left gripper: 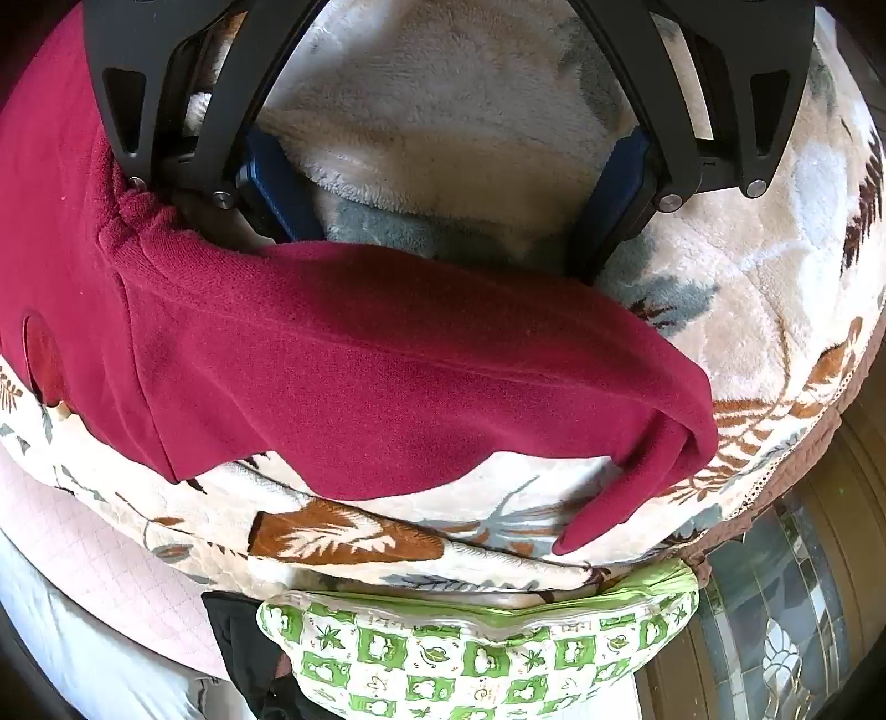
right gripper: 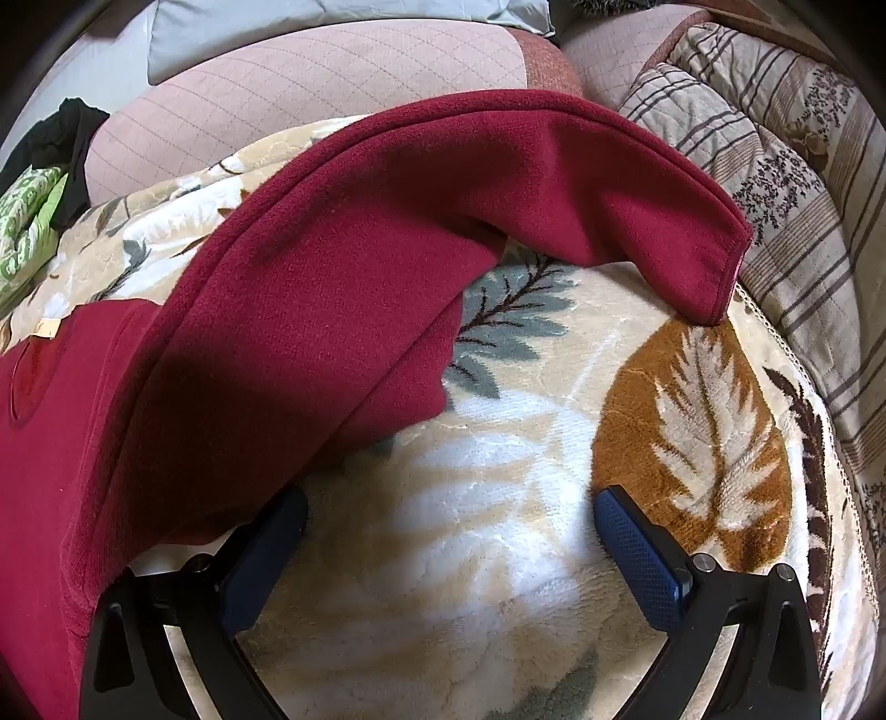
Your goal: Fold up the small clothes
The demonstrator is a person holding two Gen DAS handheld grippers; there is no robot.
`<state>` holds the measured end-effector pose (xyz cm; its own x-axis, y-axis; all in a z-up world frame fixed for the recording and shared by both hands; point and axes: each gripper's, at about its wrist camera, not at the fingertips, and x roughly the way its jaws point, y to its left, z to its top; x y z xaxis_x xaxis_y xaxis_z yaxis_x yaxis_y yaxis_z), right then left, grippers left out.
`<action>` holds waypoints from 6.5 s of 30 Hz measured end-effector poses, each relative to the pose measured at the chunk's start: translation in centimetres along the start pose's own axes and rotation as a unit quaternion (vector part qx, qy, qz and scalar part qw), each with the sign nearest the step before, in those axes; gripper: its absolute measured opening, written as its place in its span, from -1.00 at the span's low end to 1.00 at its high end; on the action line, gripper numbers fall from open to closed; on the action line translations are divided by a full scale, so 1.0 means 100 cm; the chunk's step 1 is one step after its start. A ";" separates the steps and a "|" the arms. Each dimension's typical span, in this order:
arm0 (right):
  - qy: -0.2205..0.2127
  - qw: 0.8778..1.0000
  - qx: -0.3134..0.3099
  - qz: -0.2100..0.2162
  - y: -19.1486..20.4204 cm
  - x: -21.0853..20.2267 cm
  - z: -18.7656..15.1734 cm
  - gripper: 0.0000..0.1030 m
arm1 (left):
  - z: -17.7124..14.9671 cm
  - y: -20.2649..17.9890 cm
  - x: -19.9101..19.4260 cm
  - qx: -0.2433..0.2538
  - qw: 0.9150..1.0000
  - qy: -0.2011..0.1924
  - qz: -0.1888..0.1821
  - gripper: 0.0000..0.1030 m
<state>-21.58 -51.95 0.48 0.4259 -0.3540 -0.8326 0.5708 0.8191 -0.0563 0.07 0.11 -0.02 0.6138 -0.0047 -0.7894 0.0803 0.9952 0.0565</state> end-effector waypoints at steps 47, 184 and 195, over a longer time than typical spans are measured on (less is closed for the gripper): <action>-0.071 0.989 -0.101 0.083 0.102 -0.153 -0.025 0.99 | -0.027 -0.062 -0.135 0.081 0.991 -0.046 -0.098 0.76; 0.043 0.902 -0.087 0.420 0.373 -0.100 0.048 0.99 | 0.047 0.056 -0.051 -0.011 0.999 0.019 -0.035 -0.86; 0.125 0.898 -0.128 0.402 0.530 -0.015 0.047 0.48 | 0.024 0.087 -0.010 -0.023 0.997 0.046 -0.049 -0.86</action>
<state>11.35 -10.14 1.30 0.4390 0.4837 -0.7571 -0.0431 0.8531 0.5200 1.97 8.51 2.73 0.5299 -0.0962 -0.8426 0.0990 0.9938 -0.0511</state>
